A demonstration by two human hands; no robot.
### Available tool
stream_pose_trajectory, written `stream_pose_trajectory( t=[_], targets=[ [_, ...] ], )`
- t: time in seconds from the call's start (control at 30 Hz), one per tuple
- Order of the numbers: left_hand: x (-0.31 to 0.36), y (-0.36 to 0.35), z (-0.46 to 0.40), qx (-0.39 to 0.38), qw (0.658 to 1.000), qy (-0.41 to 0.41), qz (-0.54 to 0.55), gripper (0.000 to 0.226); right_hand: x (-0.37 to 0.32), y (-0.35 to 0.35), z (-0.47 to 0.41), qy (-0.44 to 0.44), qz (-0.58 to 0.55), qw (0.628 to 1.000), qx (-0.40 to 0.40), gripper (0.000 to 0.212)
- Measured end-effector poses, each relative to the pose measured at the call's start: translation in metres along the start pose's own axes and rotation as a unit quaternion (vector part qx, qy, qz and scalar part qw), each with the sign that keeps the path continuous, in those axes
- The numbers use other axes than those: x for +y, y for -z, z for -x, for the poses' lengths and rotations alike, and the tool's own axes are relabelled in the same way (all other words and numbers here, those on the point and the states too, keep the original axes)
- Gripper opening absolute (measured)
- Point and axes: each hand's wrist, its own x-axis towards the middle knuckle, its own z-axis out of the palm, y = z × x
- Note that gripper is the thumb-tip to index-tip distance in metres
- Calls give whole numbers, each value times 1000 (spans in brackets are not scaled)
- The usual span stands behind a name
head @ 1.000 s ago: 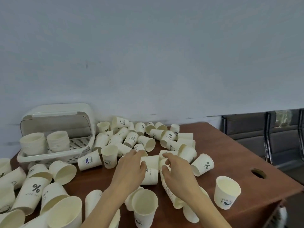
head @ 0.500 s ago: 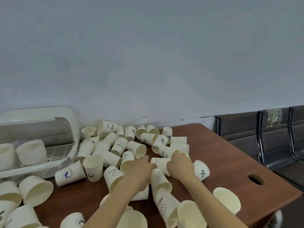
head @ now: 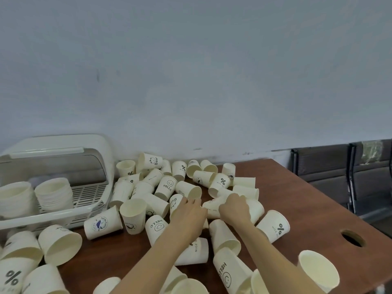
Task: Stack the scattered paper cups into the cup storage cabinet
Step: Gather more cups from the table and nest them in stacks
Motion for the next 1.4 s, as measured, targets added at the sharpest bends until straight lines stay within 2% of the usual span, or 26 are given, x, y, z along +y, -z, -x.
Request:
stream_pose_trajectory(
  t=[0.1, 0.17, 0.27, 0.37, 0.53, 0.77, 1.03, 1.4],
  targets=[
    [-11, 6, 8, 29, 999, 36, 20, 27, -12, -1, 1, 26, -6, 999, 34, 14],
    [-17, 11, 14, 52, 996, 65, 39, 26, -19, 2, 8, 56, 7, 997, 61, 10],
    [-28, 19, 25, 87, 988, 99, 81, 24, -27, 4, 14, 80, -8, 992, 97, 20],
    [-41, 27, 37, 124, 978, 130, 109, 26, -35, 10, 26, 115, -29, 986, 114, 19],
    [-60, 39, 60, 168, 958, 167, 160, 28, -52, 13, 44, 189, -32, 974, 118, 19],
    [-89, 62, 94, 195, 945, 197, 175, 28, -93, 4, 64, 264, -28, 957, 113, 13],
    [-123, 68, 133, 207, 936, 233, 162, 25, -137, -4, 81, 301, -15, 945, 125, 10],
    [-189, 55, 193, 225, 908, 326, 135, 24, -202, -55, 104, 360, -16, 929, 88, 14]
  ],
)
